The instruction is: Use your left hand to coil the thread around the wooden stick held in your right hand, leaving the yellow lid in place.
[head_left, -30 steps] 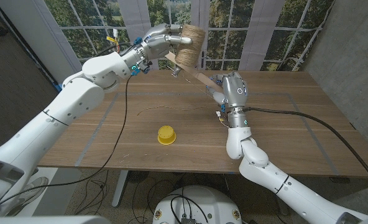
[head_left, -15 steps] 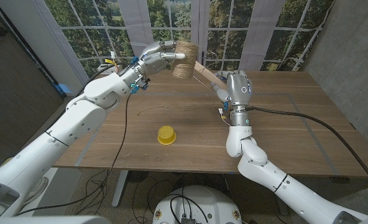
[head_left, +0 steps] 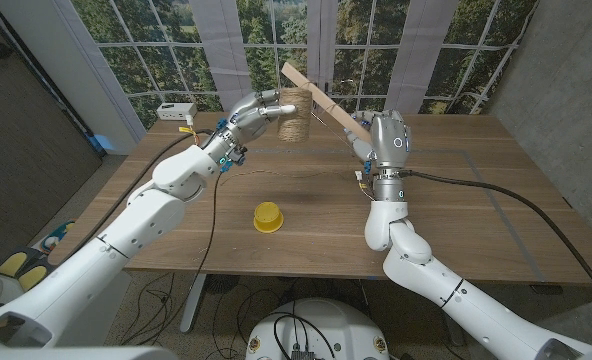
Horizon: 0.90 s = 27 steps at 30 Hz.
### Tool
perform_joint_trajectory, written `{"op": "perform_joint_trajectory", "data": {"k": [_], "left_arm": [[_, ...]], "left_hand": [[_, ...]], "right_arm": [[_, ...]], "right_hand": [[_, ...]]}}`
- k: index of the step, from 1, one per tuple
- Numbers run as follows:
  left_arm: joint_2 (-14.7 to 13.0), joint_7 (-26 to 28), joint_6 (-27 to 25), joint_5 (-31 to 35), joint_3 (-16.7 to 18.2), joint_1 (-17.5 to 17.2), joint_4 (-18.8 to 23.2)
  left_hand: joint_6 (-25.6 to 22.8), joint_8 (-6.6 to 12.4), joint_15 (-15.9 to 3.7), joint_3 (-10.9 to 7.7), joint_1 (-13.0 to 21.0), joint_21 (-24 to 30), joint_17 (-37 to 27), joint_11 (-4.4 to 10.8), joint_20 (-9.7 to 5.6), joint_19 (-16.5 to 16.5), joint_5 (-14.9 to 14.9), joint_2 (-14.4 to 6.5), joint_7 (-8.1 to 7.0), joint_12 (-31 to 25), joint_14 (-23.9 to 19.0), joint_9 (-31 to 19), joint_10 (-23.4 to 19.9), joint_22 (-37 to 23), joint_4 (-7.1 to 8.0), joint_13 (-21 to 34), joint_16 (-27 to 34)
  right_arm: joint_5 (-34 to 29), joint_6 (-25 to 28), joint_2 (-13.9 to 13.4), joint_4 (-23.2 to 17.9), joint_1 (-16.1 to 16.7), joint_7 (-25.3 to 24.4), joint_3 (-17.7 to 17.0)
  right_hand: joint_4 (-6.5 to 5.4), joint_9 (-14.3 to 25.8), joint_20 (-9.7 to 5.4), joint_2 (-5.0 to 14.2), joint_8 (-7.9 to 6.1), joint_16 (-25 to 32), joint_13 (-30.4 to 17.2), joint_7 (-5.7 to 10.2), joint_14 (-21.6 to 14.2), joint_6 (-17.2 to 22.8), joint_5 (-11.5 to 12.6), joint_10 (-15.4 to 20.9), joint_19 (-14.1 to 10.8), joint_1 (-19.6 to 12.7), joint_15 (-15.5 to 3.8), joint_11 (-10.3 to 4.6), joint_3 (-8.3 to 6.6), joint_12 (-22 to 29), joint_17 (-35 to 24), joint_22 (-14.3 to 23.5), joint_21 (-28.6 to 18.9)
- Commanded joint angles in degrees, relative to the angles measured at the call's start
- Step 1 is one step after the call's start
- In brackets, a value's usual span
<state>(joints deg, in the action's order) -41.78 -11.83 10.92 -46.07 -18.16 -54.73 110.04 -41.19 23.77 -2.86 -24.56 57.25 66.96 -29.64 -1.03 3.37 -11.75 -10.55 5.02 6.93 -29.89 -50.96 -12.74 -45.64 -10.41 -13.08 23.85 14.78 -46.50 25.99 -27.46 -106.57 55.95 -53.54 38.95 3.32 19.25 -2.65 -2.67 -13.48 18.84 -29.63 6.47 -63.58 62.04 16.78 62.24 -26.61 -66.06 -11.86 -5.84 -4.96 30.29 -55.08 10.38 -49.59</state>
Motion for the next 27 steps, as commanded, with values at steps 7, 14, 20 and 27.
{"op": "perform_joint_trajectory", "data": {"k": [7, 14, 20, 27], "left_arm": [[15.57, -6.08, 6.16, -9.41, -3.31, 0.81, -18.10], [22.33, -9.15, 8.47, -14.38, -3.04, 0.92, -23.56], [27.55, -7.25, 8.86, -17.45, -2.46, 0.01, -25.73], [30.87, 4.37, 6.65, -18.73, -2.07, -3.29, -21.83]], "left_hand": [[-9.54, 7.02, -9.26, -5.65, 6.19, 0.36, -0.29, 10.93, -0.36, -0.08, -0.35, -14.50, -7.53, -0.33, 3.18, -9.54, -11.25, -0.10, 5.64, 17.06, -0.14], [-9.80, 7.10, -9.68, -5.40, 6.06, 0.38, -0.50, 11.40, -1.00, -0.22, -0.34, -14.39, -7.89, -0.23, 2.75, -9.30, -11.32, -0.07, 5.61, 17.03, 0.09], [-10.06, 7.20, -10.11, -5.29, 6.07, 0.37, -0.50, 11.72, -1.53, -0.44, -0.41, -14.29, -8.38, -0.03, 2.39, -9.03, -11.45, -0.03, 5.46, 16.85, 0.11], [-10.37, 7.32, -10.62, -4.99, 6.79, 0.33, -0.66, 12.23, -2.22, -0.64, -0.51, -14.13, -8.85, 0.15, 1.84, -8.69, -11.57, -0.01, 4.76, 16.90, 0.31]], "right_arm": [[2.07, -0.72, 0.18, 1.26, -0.51, -1.49, -0.41], [2.76, -0.77, 0.16, 1.66, -0.59, -1.83, -0.71], [3.35, -0.99, 0.05, 1.94, -0.69, -2.06, -0.92], [3.64, -1.07, -0.08, 1.98, -0.68, -2.46, -1.07]], "right_hand": [[-0.25, 0.26, -7.72, 11.38, -0.25, -0.14, -0.28, -0.03, -0.58, 0.66, 0.61, 0.40, 0.30, -11.23, -1.21, -0.10, -0.16, 0.14, -0.20, 0.20, -0.39], [-0.27, 0.34, -7.73, 11.35, -0.23, -0.27, -0.42, 0.04, -0.55, 0.60, 0.63, 0.40, 0.44, -11.29, -1.19, 0.14, -0.08, 0.09, -0.25, 0.20, -0.45], [-0.27, 0.29, -7.76, 11.32, -0.17, -0.34, -0.49, 0.08, -0.53, 0.58, 0.65, 0.40, 0.46, -11.35, -1.20, 0.02, -0.02, 0.04, -0.30, 0.19, -0.51], [-0.30, 0.27, -7.77, 11.38, -0.15, -0.41, -0.50, 0.07, -0.63, 0.69, 0.69, 0.39, 0.47, -11.45, -1.24, 0.09, 0.03, -0.10, -0.39, 0.18, -0.61]]}}
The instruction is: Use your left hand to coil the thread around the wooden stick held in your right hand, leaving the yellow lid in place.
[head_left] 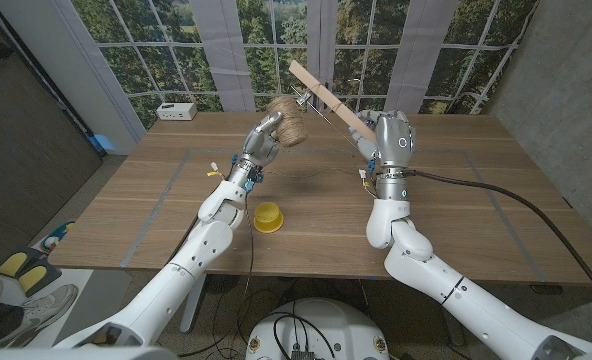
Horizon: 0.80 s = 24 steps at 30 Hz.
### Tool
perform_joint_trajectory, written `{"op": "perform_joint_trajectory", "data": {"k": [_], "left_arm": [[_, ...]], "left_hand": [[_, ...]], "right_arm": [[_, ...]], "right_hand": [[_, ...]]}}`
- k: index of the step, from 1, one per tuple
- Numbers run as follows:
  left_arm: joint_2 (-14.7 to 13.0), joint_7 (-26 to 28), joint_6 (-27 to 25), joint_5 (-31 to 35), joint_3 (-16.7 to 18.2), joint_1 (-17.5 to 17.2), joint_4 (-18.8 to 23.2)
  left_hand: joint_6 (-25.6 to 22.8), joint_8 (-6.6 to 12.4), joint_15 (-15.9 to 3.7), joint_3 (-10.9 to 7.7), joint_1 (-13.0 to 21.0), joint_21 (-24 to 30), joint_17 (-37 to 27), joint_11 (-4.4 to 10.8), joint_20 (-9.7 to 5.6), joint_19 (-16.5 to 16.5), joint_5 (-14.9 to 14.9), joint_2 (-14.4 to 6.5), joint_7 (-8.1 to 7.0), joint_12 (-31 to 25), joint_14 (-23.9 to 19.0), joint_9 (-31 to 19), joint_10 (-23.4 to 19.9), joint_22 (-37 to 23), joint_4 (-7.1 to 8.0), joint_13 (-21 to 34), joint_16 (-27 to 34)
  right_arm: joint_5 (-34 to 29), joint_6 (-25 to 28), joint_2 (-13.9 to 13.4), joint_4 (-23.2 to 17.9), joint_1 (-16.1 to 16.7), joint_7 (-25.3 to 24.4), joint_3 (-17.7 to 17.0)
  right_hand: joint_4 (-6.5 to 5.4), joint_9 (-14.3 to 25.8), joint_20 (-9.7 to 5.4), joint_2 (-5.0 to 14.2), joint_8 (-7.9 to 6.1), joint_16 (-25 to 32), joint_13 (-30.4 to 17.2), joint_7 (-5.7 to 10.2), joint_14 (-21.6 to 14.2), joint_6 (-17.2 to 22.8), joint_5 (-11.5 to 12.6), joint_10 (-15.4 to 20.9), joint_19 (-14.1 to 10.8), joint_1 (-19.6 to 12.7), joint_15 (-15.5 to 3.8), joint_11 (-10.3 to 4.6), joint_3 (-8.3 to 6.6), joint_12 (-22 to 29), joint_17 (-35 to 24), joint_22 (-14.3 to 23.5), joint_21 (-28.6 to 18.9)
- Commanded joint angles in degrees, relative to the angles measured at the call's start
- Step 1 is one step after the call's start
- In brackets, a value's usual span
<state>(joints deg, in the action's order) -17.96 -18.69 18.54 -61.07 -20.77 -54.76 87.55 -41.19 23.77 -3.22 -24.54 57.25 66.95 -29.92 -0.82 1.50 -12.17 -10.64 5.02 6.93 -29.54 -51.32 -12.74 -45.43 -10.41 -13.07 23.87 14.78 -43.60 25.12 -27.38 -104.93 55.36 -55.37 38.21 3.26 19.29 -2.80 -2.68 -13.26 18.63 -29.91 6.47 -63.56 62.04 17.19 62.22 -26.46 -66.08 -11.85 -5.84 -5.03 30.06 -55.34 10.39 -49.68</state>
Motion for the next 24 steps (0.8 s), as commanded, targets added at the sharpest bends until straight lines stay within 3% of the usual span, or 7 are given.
{"op": "perform_joint_trajectory", "data": {"k": [1, 7, 12, 13, 18, 20, 24], "left_arm": [[6.84, 13.29, -1.98, -3.84, 0.59, -3.72, 1.72], [8.90, 24.06, -2.44, -3.56, 1.14, -6.19, 5.31], [8.56, 22.59, -3.70, -5.27, 1.45, -6.25, 4.75], [9.02, 25.79, -3.38, -4.46, 1.46, -6.81, 5.97], [9.85, 28.99, -2.27, -4.08, 2.30, -7.24, 6.55], [8.85, 32.11, -3.37, -3.16, 2.52, -7.34, 7.79], [7.05, 32.93, -4.64, -2.63, 3.20, -6.50, 8.17]], "left_hand": [[-10.33, 7.30, -10.24, -4.96, 6.80, 0.34, -0.40, 12.03, -0.43, -0.25, -0.42, -14.10, -8.91, -0.17, 2.18, -8.67, -11.74, 0.00, 4.73, 16.88, 0.33], [-10.23, 7.26, -10.31, -4.70, 7.22, 0.33, -0.46, 12.11, -0.72, -0.46, -0.48, -14.07, -8.91, 0.02, 2.22, -8.45, -11.82, 0.00, 4.45, 16.80, 0.26], [-10.06, 7.22, -10.35, -4.48, 7.42, 0.33, -0.53, 12.15, -0.92, -0.65, -0.51, -14.14, -9.18, 0.16, 2.14, -8.31, -11.97, 0.01, 4.42, 16.70, 0.26], [-10.02, 7.21, -10.39, -4.45, 7.48, 0.32, -0.53, 12.11, -0.94, -0.66, -0.52, -14.13, -9.09, 0.18, 2.15, -8.28, -12.06, 0.01, 4.39, 16.65, 0.24], [-9.84, 7.19, -10.37, -4.30, 7.69, 0.33, -0.52, 12.09, -1.03, -0.85, -0.55, -14.23, -9.09, 0.34, 2.17, -8.17, -12.18, 0.01, 4.39, 16.51, 0.12], [-9.82, 7.18, -10.33, -4.23, 7.75, 0.32, -0.51, 12.07, -1.09, -0.90, -0.54, -14.25, -8.88, 0.46, 2.24, -8.11, -12.02, 0.01, 4.39, 16.48, 0.05], [-9.70, 7.20, -10.23, -4.19, 7.67, 0.27, -0.37, 11.96, -1.25, -0.96, -0.52, -14.48, -8.75, 0.79, 2.34, -8.09, -11.92, 0.03, 4.64, 16.13, -0.19]], "right_arm": [[0.83, -0.22, -0.29, 0.26, -0.03, -0.51, -0.37], [1.28, -0.20, -0.49, 0.29, 0.23, -0.62, -0.65], [1.43, -0.32, -0.65, 0.34, 0.17, -0.54, -0.64], [1.46, -0.36, -0.64, 0.42, 0.12, -0.55, -0.63], [1.61, -1.49, -0.91, 0.83, -0.07, -1.10, -0.52], [2.33, -3.31, -1.32, 0.69, 0.12, -1.61, -0.69], [3.10, -7.11, -2.78, -0.34, 0.43, -1.65, -0.85]], "right_hand": [[-0.27, 0.21, -7.60, 11.38, -0.33, -0.24, -0.19, 0.09, -0.60, 0.67, 0.29, 0.46, 0.42, -11.41, -1.20, -0.04, 0.14, 0.10, -0.14, 0.17, -0.51], [-0.28, 0.21, -7.60, 11.42, -0.28, -0.26, -0.38, 0.00, -0.72, 0.61, 0.31, 0.44, 0.48, -11.47, -1.24, -0.02, 0.17, 0.11, -0.20, 0.16, -0.56], [-0.32, 0.26, -7.64, 11.39, -0.27, -0.38, -0.22, 0.20, -0.67, 0.61, 0.32, 0.54, 0.53, -11.49, -1.19, 0.09, 0.24, -0.04, -0.23, 0.16, -0.62], [-0.35, 0.26, -7.65, 11.41, -0.26, -0.39, -0.26, 0.23, -0.67, 0.60, 0.33, 0.54, 0.49, -11.47, -1.17, 0.08, 0.25, -0.03, -0.24, 0.16, -0.65], [-0.43, 0.21, -7.66, 11.46, -0.24, -0.45, -0.35, 0.03, -0.70, 0.66, 0.34, 0.56, 0.50, -11.44, -1.16, 0.01, 0.30, -0.05, -0.27, 0.15, -0.70], [-0.43, 0.22, -7.68, 11.42, -0.24, -0.47, -0.35, 0.10, -0.70, 0.68, 0.34, 0.57, 0.54, -11.46, -1.17, 0.02, 0.34, -0.09, -0.29, 0.15, -0.71], [-0.51, 0.20, -7.75, 11.38, -0.21, -0.57, -0.49, 0.15, -0.64, 0.70, 0.35, 0.52, 0.59, -11.40, -1.12, -0.17, 0.43, -0.10, -0.30, 0.14, -0.74]]}}
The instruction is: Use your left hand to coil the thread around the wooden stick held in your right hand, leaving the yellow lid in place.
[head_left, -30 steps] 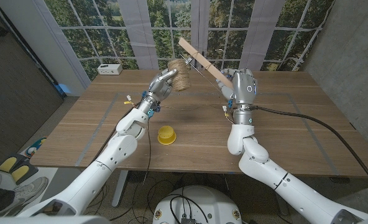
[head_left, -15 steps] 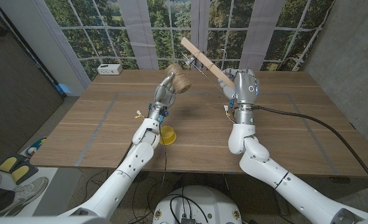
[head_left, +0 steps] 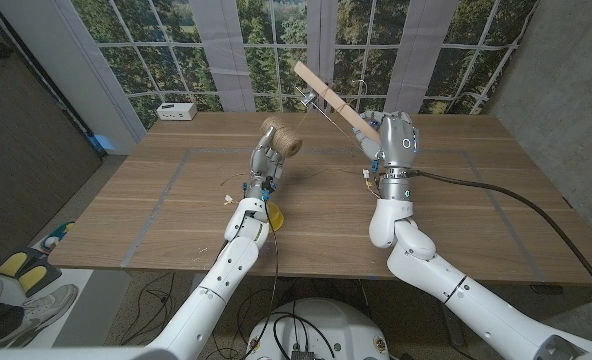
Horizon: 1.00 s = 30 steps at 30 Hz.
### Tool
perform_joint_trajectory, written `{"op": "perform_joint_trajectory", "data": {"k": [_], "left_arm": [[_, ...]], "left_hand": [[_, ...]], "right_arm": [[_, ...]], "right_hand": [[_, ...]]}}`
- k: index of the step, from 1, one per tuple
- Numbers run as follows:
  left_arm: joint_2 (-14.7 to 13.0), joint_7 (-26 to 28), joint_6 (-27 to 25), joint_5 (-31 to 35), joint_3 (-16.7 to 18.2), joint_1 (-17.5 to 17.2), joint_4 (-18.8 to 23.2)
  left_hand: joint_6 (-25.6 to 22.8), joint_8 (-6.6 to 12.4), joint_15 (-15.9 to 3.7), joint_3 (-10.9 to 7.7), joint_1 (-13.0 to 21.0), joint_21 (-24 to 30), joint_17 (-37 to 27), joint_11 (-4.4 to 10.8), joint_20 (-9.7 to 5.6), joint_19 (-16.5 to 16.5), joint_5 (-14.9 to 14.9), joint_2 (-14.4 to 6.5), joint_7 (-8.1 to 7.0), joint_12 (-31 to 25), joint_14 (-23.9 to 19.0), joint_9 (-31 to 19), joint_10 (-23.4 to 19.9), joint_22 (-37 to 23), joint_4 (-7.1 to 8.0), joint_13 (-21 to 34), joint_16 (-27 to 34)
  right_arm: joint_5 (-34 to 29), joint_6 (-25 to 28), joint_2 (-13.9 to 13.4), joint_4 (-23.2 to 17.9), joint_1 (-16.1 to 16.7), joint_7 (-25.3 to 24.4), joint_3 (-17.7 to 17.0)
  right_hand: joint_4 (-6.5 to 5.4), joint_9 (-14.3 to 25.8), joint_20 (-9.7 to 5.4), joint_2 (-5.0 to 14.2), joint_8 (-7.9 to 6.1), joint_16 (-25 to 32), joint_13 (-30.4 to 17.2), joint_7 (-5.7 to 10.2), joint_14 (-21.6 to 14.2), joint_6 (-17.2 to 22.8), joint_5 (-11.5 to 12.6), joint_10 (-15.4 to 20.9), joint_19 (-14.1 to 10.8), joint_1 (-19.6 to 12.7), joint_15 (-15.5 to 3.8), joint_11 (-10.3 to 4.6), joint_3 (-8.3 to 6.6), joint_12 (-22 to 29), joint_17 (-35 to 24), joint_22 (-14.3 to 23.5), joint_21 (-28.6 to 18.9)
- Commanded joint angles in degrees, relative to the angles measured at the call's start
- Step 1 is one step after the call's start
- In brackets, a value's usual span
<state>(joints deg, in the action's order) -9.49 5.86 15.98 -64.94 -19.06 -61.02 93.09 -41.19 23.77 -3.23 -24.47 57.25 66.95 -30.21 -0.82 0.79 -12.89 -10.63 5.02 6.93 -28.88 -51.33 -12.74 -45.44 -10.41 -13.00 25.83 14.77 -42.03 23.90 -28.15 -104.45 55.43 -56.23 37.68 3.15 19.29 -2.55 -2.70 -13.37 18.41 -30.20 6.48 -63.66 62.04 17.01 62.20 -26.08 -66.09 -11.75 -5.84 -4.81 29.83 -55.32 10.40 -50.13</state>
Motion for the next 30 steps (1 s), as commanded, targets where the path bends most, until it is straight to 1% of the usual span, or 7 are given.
{"op": "perform_joint_trajectory", "data": {"k": [1, 9, 11, 12, 27, 29, 30], "left_arm": [[-1.40, 7.89, -1.31, 1.85, 1.56, 0.08, 2.07], [-6.91, 11.07, -7.17, 1.86, 3.37, 1.90, 5.10], [-6.16, 11.37, -5.65, 2.87, 3.43, 2.45, 4.71], [-8.03, 11.92, -7.88, 2.93, 3.52, 2.82, 5.73], [-15.66, 9.86, -17.67, 0.66, 4.80, 7.46, 7.64], [-15.32, 12.76, -17.08, 2.08, 4.88, 7.56, 8.60], [-16.74, 12.04, -18.68, 1.71, 5.08, 8.14, 8.77]], "left_hand": [[-9.63, 7.17, -10.16, -4.27, 7.64, 0.27, -0.05, 11.92, -0.57, -0.27, -0.53, -14.51, -8.76, 0.17, 2.40, -8.07, -11.92, 0.03, 4.62, 14.12, -0.24], [-9.32, 7.05, -9.86, -4.23, 7.34, 0.20, 0.19, 11.74, -0.27, -0.26, -0.46, -14.80, -8.53, 0.24, 2.70, -7.82, -11.56, 0.03, 5.08, 14.41, -0.70], [-9.35, 7.07, -9.91, -4.29, 7.29, 0.19, 0.26, 11.68, -0.25, -0.31, -0.46, -14.87, -8.59, 0.30, 2.73, -7.76, -11.64, 0.04, 5.17, 14.30, -0.80], [-9.40, 7.09, -9.93, -4.28, 7.27, 0.20, 0.21, 11.59, -0.21, -0.37, -0.45, -14.85, -8.49, 0.31, 2.66, -7.73, -11.74, 0.05, 5.19, 14.23, -0.76], [-9.32, 7.25, -9.38, -4.57, 7.03, 0.19, -0.14, 10.84, 0.49, -0.69, -0.32, -14.93, -7.42, 0.48, 2.80, -7.50, -12.11, 0.06, 5.43, 13.84, -0.92], [-9.29, 7.25, -9.26, -4.58, 6.95, 0.19, -0.14, 10.73, 0.73, -0.73, -0.30, -14.96, -7.17, 0.38, 2.84, -7.48, -12.09, 0.06, 5.51, 13.99, -0.96], [-9.30, 7.28, -9.27, -4.58, 6.99, 0.21, -0.15, 10.71, 0.71, -0.78, -0.29, -14.92, -7.24, 0.37, 2.78, -7.52, -12.18, 0.06, 5.45, 13.95, -0.94]], "right_arm": [[1.75, -6.81, -2.40, -1.16, 0.46, -0.61, -0.40], [4.04, -14.82, -4.97, -3.63, 1.73, 0.94, -1.84], [3.62, -15.87, -5.43, -4.32, 1.97, 1.47, -1.97], [3.51, -16.38, -5.64, -4.72, 2.11, 1.89, -2.04], [0.30, -20.58, -7.57, -7.91, 3.81, 6.62, -3.08], [0.23, -20.95, -7.68, -7.97, 4.06, 6.93, -3.42], [-0.19, -20.72, -7.69, -8.05, 4.26, 6.99, -3.54]], "right_hand": [[-0.40, 0.17, -8.04, 11.39, -0.07, -0.36, -0.25, 0.21, -0.56, 0.67, 0.53, 0.54, 0.24, -11.41, -1.26, -0.07, 0.22, 0.14, -0.32, 0.13, -0.29], [-0.41, 0.20, -8.31, 11.29, -0.02, -0.57, -0.31, 0.58, -0.41, 0.59, 0.57, 0.25, 0.37, -11.50, -1.34, -0.60, 0.38, -0.13, -0.38, 0.13, -0.34], [-0.43, 0.17, -8.35, 11.30, 0.01, -0.60, -0.25, 0.69, -0.39, 0.60, 0.58, 0.28, 0.38, -11.50, -1.34, -0.59, 0.40, -0.17, -0.39, 0.13, -0.35], [-0.48, 0.21, -8.38, 11.32, 0.00, -0.64, -0.33, 0.70, -0.36, 0.58, 0.59, 0.21, 0.37, -11.47, -1.33, -0.33, 0.42, -0.19, -0.39, 0.13, -0.37], [-0.66, -0.15, -8.58, 11.26, 0.26, -1.03, -0.37, 1.77, -0.06, 0.54, 0.69, 0.20, 0.70, -11.48, -1.39, -0.68, 0.75, -0.55, -0.50, 0.13, -0.41], [-0.68, -0.20, -8.58, 11.24, 0.23, -1.08, -0.45, 1.75, -0.01, 0.68, 0.70, 0.20, 0.73, -11.48, -1.40, -0.58, 0.80, -0.55, -0.51, 0.13, -0.42], [-0.67, -0.20, -8.58, 11.25, 0.24, -1.08, -0.47, 1.80, -0.02, 0.67, 0.71, 0.20, 0.73, -11.50, -1.41, -0.58, 0.80, -0.55, -0.52, 0.13, -0.42]]}}
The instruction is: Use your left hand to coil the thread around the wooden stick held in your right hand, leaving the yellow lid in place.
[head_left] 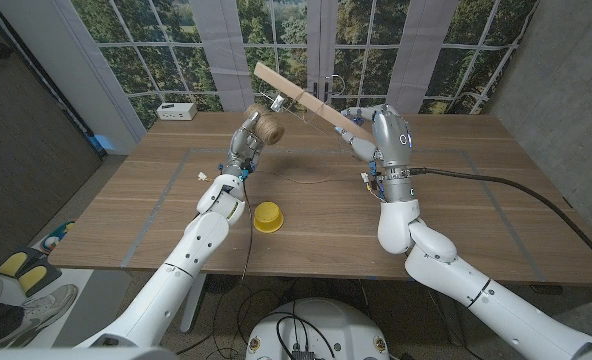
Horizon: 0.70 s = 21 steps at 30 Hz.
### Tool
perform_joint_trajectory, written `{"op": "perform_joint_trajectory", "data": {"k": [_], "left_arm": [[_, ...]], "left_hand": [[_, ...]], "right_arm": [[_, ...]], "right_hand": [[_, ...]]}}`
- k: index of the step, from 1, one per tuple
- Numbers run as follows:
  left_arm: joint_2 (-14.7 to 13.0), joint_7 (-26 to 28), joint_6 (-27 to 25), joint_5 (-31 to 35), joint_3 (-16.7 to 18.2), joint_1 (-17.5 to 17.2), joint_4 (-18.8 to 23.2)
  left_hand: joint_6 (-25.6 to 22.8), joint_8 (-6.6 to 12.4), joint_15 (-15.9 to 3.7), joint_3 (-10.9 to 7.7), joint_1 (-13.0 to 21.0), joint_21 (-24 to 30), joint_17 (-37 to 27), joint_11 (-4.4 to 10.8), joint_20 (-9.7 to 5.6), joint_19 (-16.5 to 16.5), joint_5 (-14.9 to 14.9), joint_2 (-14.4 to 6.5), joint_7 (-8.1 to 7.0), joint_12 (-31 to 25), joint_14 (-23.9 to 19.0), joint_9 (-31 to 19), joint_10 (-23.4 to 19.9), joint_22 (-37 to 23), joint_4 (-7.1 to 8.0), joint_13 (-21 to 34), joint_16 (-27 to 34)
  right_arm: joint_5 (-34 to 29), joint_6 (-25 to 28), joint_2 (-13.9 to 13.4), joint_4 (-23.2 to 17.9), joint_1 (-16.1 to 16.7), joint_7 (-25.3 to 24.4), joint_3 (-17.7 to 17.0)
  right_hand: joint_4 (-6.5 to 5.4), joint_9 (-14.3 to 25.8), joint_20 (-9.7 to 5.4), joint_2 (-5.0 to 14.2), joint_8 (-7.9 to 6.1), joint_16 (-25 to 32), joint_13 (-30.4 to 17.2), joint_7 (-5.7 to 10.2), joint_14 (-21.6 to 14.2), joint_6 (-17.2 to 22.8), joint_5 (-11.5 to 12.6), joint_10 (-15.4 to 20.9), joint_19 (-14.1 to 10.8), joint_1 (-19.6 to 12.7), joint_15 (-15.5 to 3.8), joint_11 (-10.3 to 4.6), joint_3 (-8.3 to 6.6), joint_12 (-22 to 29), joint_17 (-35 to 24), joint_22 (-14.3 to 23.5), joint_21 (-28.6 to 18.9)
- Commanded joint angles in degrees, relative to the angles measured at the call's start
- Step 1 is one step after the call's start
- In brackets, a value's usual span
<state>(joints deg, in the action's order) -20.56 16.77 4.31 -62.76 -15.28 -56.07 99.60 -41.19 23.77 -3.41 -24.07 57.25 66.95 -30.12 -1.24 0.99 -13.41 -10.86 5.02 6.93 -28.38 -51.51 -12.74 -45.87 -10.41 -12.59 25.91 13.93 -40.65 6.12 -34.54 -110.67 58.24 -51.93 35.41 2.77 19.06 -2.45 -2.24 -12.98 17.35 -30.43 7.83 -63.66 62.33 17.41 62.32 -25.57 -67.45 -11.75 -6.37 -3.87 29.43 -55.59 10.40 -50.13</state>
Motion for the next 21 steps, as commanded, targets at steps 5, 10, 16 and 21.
{"op": "perform_joint_trajectory", "data": {"k": [5, 10, 16, 21], "left_arm": [[-9.11, 2.52, -11.32, -0.15, 1.65, 5.12, 3.91], [-10.91, 3.65, -14.09, 0.39, 1.48, 6.89, 5.06], [-12.78, 3.78, -16.33, 0.97, 1.44, 8.30, 6.57], [-14.53, 5.54, -18.62, 1.31, 2.10, 9.50, 8.76]], "left_hand": [[-9.46, 7.43, -8.75, -5.01, 7.16, 0.25, -0.39, 10.79, 0.75, -0.43, -0.01, -14.87, -7.00, -0.21, 2.78, -7.57, -11.92, 0.05, 4.90, 13.83, 0.02], [-9.55, 7.50, -8.42, -5.06, 7.37, 0.31, -0.48, 10.39, 0.88, -0.61, 0.05, -14.89, -6.71, -0.25, 2.50, -7.56, -12.06, 0.04, 4.75, 13.73, 0.15], [-9.62, 7.62, -8.31, -5.08, 7.66, 0.36, -0.62, 10.29, 1.03, -0.75, 0.10, -14.86, -6.46, -0.39, 2.23, -7.70, -12.11, 0.03, 4.53, 13.82, 0.30], [-9.55, 7.62, -8.21, -5.11, 7.74, 0.36, -0.61, 10.21, 1.10, -0.73, 0.12, -14.85, -6.34, -0.39, 2.23, -7.72, -11.97, 0.03, 4.49, 13.86, 0.26]], "right_arm": [[-2.46, -3.19, -1.78, -2.33, 2.53, 3.13, -1.80], [-1.51, -4.90, -2.40, -3.06, 3.55, 3.98, -2.49], [2.20, -7.13, -3.13, -4.06, 4.63, 7.13, -4.16], [2.94, -7.35, -3.53, -4.59, 5.07, 9.65, -4.97]], "right_hand": [[-0.22, -0.09, -8.70, 10.67, -0.10, -0.14, -0.24, 0.60, 0.12, 0.43, 0.36, 0.09, 0.34, -10.29, -1.48, -0.24, -0.04, -0.28, -0.31, 0.13, -0.43], [-0.29, -0.06, -8.76, 10.63, -0.14, -0.25, -0.37, 0.67, 0.23, 0.49, 0.40, 0.11, 0.52, -10.25, -1.42, -0.25, 0.08, -0.29, -0.33, 0.13, -0.39], [-0.25, 0.36, -8.80, 10.37, -0.49, -0.43, -0.77, 0.74, 0.42, 0.74, 0.54, 0.23, 0.88, -10.36, -1.45, -0.36, 0.34, -0.20, -0.39, 0.14, -0.32], [-0.26, 0.58, -8.82, 10.33, -0.74, -0.51, -1.21, 0.64, 0.41, 1.11, 0.77, 0.45, 1.17, -10.48, -1.49, -0.27, 0.56, -0.06, -0.49, 0.16, -0.28]]}}
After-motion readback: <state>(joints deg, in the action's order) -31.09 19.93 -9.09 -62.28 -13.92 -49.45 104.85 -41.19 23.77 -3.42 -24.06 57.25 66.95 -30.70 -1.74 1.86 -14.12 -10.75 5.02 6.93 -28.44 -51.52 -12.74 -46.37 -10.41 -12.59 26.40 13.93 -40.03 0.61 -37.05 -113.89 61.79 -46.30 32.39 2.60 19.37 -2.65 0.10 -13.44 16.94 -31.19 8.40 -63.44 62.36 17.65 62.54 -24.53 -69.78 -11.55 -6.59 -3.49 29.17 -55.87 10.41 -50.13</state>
